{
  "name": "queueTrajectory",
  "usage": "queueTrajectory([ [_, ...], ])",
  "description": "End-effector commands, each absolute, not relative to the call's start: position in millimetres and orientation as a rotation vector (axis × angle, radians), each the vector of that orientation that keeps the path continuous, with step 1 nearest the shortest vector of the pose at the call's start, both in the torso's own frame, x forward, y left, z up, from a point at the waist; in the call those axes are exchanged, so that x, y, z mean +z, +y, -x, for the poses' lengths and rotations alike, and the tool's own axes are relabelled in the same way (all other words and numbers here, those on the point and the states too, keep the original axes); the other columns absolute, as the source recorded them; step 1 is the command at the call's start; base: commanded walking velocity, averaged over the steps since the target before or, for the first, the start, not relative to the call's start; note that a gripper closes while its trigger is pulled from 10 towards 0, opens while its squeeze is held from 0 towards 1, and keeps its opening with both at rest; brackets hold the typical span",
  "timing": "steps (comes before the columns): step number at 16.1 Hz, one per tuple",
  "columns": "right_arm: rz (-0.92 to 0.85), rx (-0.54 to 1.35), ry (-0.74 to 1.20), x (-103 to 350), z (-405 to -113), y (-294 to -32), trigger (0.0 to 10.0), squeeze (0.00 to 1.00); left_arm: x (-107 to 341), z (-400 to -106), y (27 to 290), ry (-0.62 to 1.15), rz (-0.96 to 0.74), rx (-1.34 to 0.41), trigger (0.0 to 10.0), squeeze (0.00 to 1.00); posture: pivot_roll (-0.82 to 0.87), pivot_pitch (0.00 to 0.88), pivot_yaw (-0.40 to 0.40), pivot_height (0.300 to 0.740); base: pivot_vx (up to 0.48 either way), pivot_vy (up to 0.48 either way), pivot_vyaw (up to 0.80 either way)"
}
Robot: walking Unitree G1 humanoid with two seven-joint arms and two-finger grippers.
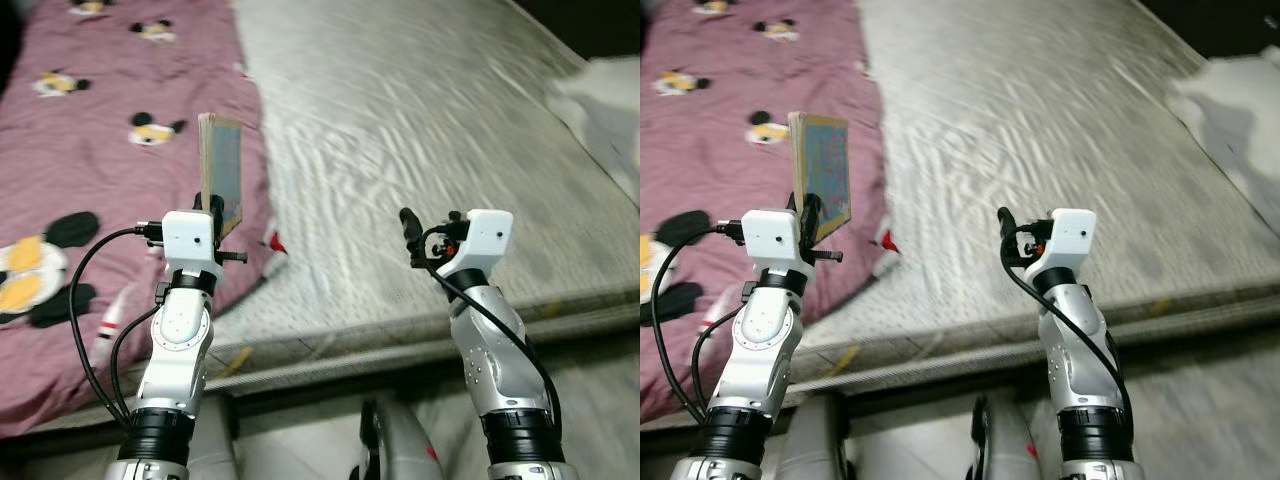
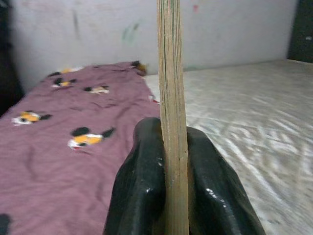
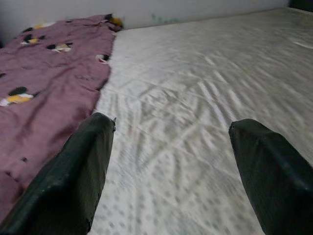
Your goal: Clean up the room
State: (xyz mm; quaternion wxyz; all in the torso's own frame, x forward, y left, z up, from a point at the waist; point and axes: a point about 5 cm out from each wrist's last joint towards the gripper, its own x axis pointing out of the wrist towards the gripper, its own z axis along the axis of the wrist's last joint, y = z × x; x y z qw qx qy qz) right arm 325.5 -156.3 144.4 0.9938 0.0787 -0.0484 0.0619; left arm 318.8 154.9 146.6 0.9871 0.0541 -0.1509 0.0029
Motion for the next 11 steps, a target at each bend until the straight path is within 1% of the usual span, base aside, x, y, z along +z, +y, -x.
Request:
queueTrajectory([
  [1,-0.151,0.101,-0.103,145.4,-327.7,-160.7,10.0,0.00,157.2,-318.9,154.3,-0.351,-0.109,-0.001,0.0,0.00,-0.07,0.075,-0.036,0.682,0.000,0.000,0.00],
  [2,-0.148,0.096,-0.103,145.5,-328.1,-161.7,10.0,0.00,157.3,-319.1,154.4,-0.351,-0.108,-0.003,0.0,0.00,-0.07,0.076,-0.036,0.691,0.000,0.000,0.00],
  [3,-0.148,0.096,-0.103,145.5,-328.1,-161.7,10.0,0.00,157.3,-319.1,154.4,-0.351,-0.108,-0.003,0.0,0.00,-0.07,0.076,-0.036,0.691,0.000,0.000,0.00],
  [8,-0.127,0.055,-0.105,145.2,-329.0,-167.6,10.0,0.00,157.7,-319.6,151.2,-0.349,-0.098,-0.023,0.0,0.00,-0.07,0.083,-0.034,0.740,0.000,0.000,0.00],
  [9,-0.125,0.052,-0.105,145.0,-329.0,-167.9,10.0,0.00,157.7,-319.7,151.2,-0.350,-0.097,-0.024,0.0,0.00,-0.07,0.083,-0.034,0.740,0.000,0.000,0.00],
  [11,-0.046,0.059,-0.107,143.3,-327.5,-165.8,10.0,0.00,157.6,-320.1,151.6,-0.347,-0.102,-0.030,0.0,0.00,-0.08,0.083,-0.030,0.740,0.000,0.000,0.00],
])
